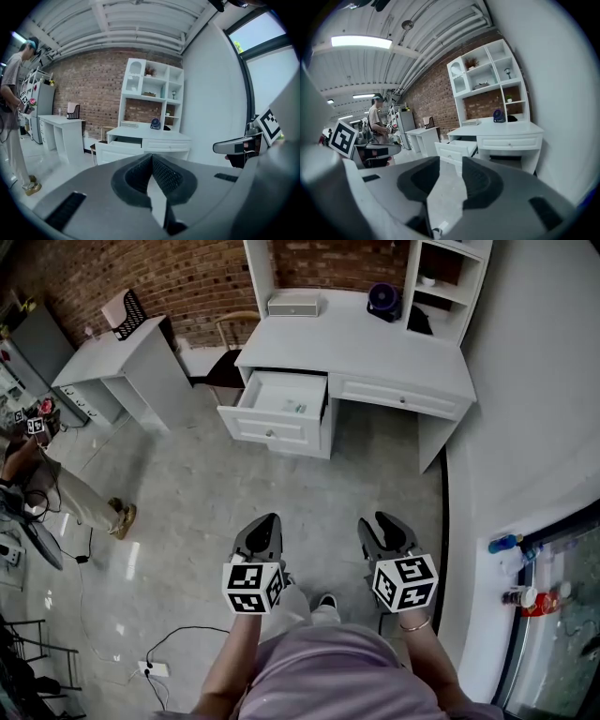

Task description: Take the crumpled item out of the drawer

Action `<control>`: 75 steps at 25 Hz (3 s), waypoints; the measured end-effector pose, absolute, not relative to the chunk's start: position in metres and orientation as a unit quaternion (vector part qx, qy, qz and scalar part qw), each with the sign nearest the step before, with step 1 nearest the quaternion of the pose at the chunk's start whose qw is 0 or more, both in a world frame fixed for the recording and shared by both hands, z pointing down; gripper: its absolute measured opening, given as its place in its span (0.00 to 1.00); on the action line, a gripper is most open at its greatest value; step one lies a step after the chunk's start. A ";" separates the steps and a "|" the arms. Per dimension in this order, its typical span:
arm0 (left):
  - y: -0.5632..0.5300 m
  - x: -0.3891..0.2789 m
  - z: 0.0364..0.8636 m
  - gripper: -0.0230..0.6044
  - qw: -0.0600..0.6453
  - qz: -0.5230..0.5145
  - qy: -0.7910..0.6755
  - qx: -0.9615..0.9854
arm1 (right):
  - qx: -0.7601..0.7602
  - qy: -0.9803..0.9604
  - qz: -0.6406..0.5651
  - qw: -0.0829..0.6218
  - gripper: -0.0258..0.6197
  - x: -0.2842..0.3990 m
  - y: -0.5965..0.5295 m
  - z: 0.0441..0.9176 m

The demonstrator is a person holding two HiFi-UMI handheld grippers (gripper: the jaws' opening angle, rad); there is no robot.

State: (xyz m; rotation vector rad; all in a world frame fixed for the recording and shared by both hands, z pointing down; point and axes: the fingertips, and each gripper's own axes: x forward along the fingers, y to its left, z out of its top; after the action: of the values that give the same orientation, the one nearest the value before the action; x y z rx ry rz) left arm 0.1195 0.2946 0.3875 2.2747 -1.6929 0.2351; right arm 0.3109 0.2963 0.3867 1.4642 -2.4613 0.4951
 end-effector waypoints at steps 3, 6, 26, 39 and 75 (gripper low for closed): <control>0.286 0.115 0.389 0.04 0.148 0.084 -0.593 0.787 | 0.489 -0.846 0.176 0.118 0.29 0.305 0.286 0.391; 0.272 0.108 0.391 0.04 0.147 0.084 -0.596 0.785 | 0.484 -0.849 0.178 0.117 0.30 0.297 0.271 0.393; 0.061 0.021 0.409 0.04 0.174 0.085 -0.576 0.794 | 0.501 -0.839 0.165 0.134 0.31 0.219 0.068 0.386; -0.040 -0.037 0.417 0.04 0.180 0.077 -0.575 0.795 | 0.510 -0.839 0.130 0.136 0.31 0.170 -0.037 0.374; -0.164 -0.093 0.456 0.04 0.236 0.067 -0.710 0.660 | 0.273 -0.906 0.129 0.295 0.31 0.093 -0.250 0.505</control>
State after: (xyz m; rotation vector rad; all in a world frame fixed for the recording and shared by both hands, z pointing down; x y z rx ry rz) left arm -0.0929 -0.1637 0.4563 1.8103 -1.9469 0.1846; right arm 0.0925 -0.2503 0.5053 0.7272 -2.4109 0.3445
